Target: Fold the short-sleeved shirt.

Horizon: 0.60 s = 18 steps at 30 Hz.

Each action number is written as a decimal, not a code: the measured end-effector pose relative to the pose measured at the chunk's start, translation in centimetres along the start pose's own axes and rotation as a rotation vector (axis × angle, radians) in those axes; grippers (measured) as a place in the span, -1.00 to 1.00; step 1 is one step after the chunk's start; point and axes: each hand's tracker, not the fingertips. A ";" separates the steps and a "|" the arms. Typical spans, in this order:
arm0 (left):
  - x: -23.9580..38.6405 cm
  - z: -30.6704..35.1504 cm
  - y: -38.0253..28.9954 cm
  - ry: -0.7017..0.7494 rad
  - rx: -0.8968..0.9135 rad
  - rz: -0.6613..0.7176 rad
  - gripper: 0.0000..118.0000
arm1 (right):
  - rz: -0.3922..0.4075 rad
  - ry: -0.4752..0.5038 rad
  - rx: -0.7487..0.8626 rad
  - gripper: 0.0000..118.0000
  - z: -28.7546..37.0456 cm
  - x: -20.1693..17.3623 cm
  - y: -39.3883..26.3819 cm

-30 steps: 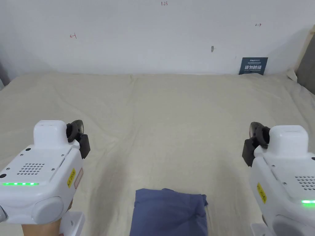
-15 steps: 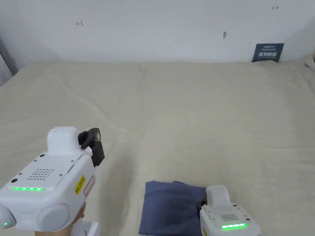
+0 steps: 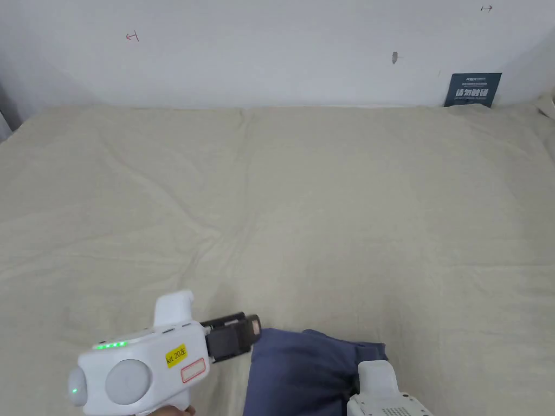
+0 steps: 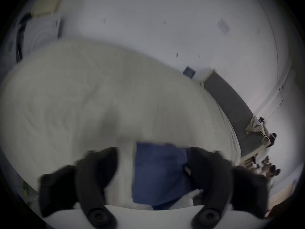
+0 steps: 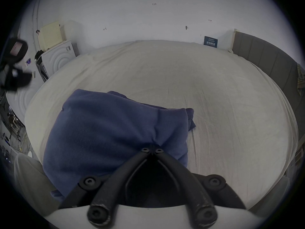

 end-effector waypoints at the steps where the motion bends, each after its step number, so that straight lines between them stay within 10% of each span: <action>1: -0.5 -1.2 -0.2 -0.018 -0.049 0.020 0.76 | -0.004 0.005 -0.001 -1.00 0.0 0.1 0.0; 8: -3.8 -7.3 -1.2 -0.064 -0.248 0.086 0.73 | -0.006 0.019 -0.001 -1.00 0.1 0.1 0.0; 18: -4.8 -10.4 -3.3 -0.145 -0.305 0.159 -0.63 | -0.015 0.046 -0.006 -1.00 0.2 0.7 0.2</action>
